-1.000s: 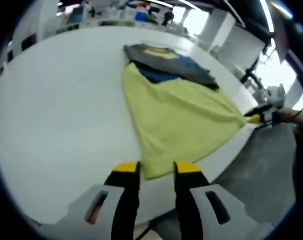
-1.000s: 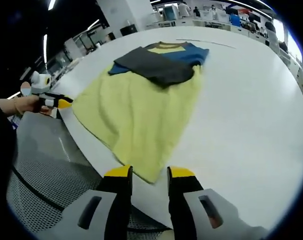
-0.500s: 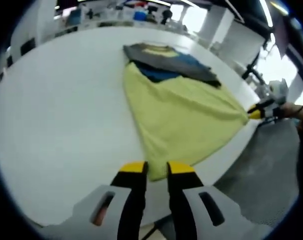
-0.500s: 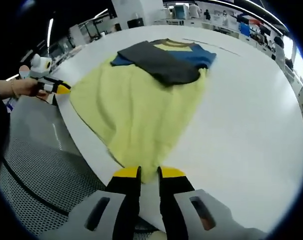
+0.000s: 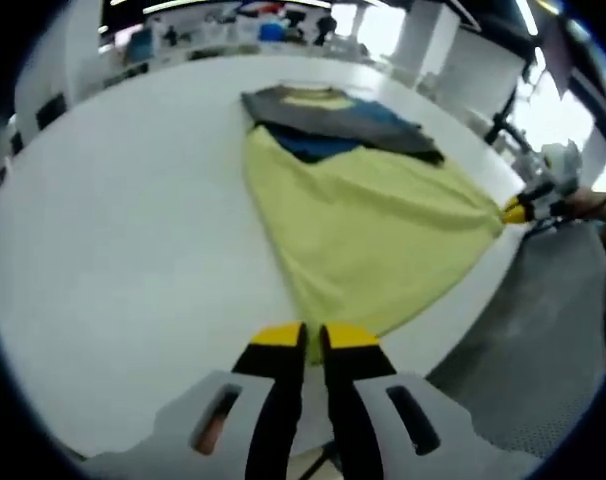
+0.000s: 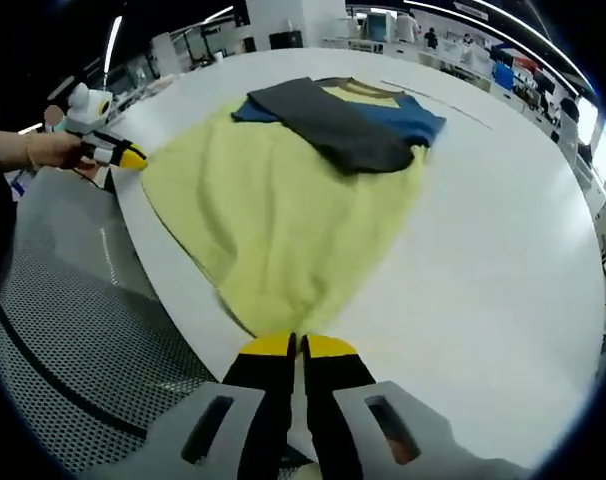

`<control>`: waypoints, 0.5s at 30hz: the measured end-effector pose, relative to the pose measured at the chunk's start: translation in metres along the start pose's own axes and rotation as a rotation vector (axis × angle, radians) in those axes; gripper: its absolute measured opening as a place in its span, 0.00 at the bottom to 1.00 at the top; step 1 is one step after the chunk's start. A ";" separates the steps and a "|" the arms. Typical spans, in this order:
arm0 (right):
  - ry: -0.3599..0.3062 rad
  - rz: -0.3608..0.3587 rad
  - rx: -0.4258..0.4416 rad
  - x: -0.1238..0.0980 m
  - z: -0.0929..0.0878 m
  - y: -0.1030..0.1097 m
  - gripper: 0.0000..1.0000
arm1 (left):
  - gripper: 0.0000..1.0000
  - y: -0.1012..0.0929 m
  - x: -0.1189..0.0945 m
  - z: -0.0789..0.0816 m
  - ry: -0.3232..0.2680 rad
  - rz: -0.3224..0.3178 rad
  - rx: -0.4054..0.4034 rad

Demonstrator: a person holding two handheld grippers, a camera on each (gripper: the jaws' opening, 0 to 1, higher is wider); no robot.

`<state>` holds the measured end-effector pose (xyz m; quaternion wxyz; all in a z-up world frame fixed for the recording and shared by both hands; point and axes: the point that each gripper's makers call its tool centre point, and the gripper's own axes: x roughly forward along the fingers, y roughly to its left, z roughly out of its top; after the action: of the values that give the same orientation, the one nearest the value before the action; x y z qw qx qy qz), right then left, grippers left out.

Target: Fold the garment on the visible template until the final outline fits inside the template.

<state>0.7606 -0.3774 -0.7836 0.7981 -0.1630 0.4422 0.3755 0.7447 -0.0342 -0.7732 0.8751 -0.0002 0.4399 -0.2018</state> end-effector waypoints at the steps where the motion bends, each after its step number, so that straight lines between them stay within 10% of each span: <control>1: -0.001 -0.002 0.001 0.000 0.000 0.000 0.04 | 0.03 0.001 0.000 0.000 0.001 0.001 0.000; 15: -0.008 -0.007 0.010 -0.005 0.001 -0.003 0.03 | 0.00 0.002 -0.003 0.001 0.029 -0.008 -0.057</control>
<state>0.7616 -0.3806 -0.7793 0.8021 -0.1589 0.4401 0.3711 0.7443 -0.0308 -0.7706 0.8673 -0.0241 0.4584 -0.1924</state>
